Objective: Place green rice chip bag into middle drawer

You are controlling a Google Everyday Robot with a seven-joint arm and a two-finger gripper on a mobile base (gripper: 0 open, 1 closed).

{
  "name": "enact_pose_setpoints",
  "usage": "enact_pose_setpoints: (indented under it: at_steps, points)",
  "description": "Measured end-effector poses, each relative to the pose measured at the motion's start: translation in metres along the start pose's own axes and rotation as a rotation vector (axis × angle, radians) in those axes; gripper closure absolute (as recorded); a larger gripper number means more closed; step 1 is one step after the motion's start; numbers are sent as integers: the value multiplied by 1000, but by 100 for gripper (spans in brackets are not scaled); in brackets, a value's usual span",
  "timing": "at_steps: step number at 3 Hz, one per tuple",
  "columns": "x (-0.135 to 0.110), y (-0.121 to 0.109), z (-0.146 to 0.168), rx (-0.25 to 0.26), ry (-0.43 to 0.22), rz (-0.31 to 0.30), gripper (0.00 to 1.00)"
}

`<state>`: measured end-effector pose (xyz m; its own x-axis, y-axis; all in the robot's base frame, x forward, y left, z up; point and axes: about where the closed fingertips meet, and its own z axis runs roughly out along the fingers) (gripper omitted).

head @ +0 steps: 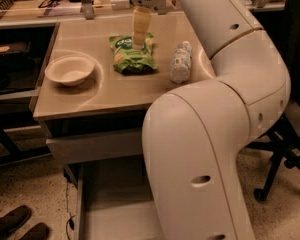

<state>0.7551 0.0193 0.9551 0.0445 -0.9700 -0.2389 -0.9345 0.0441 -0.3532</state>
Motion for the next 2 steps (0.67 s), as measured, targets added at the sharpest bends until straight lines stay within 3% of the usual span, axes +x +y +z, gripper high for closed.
enact_pose_setpoints:
  at_steps: [2]
  points:
    - [-1, -7, 44, -42, 3, 7, 0]
